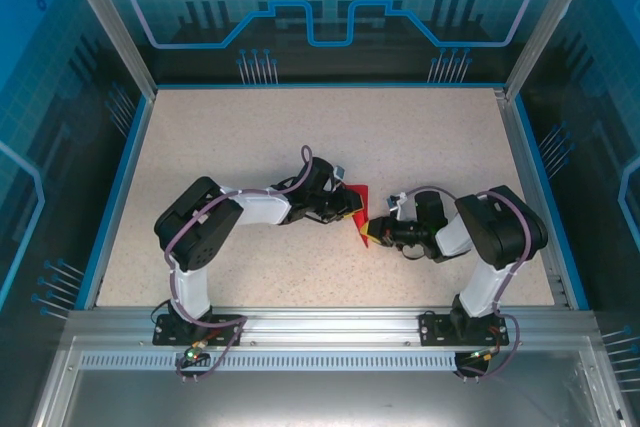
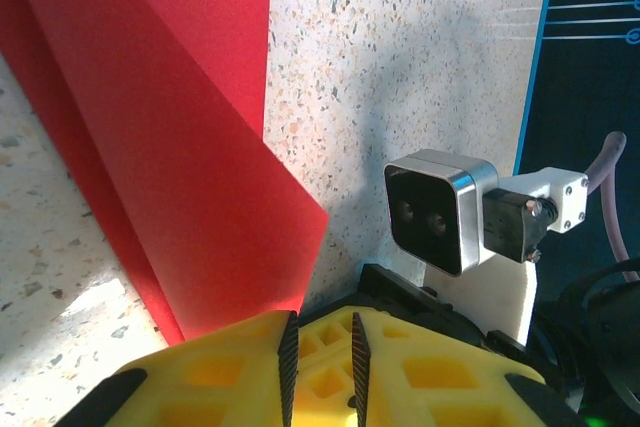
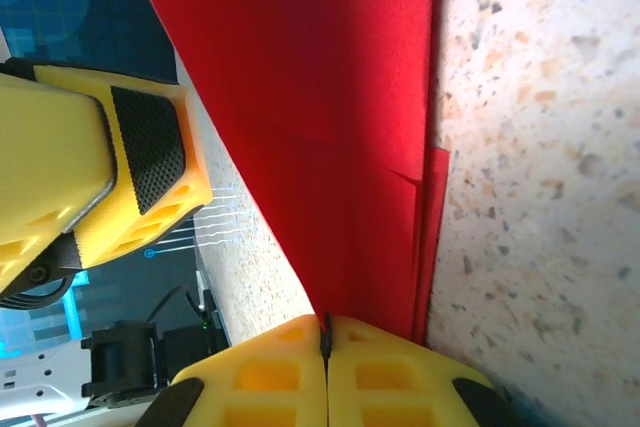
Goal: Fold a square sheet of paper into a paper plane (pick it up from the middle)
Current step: Fold the wing for the fifth time at the center of the table.
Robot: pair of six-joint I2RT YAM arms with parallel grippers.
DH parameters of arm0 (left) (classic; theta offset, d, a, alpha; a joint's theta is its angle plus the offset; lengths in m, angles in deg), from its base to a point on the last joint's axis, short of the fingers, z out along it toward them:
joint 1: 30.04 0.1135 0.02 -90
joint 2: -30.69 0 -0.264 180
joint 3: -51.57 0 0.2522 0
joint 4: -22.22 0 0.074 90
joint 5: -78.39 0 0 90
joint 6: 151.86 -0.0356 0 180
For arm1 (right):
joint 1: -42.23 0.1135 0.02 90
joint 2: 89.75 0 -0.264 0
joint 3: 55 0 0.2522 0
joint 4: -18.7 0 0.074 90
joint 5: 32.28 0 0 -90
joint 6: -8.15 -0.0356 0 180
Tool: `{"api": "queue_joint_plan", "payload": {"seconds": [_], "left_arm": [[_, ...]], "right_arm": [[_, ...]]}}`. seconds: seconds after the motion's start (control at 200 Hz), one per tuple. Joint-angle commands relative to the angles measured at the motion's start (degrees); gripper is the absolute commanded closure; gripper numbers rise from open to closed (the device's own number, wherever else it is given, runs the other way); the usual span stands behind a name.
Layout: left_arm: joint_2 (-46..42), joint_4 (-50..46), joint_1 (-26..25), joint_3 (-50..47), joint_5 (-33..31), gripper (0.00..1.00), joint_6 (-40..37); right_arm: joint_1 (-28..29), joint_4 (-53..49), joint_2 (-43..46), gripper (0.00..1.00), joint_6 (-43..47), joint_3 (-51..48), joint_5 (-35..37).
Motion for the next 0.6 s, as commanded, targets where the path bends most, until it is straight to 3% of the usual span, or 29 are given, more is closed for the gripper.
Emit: {"api": "queue_joint_plan", "payload": {"seconds": [0.0, 0.595], "left_arm": [[-0.50, 1.81, -0.45, -0.58, 0.48, 0.75, -1.32], [6.21, 1.50, -0.41, 3.35, 1.01, 0.76, -1.64]], "right_arm": [[-1.46, -2.01, -3.45, 0.95, -1.28, -1.06, 2.03], [-2.09, -4.81, -6.04, 0.94, -0.63, -0.61, 2.94]]}}
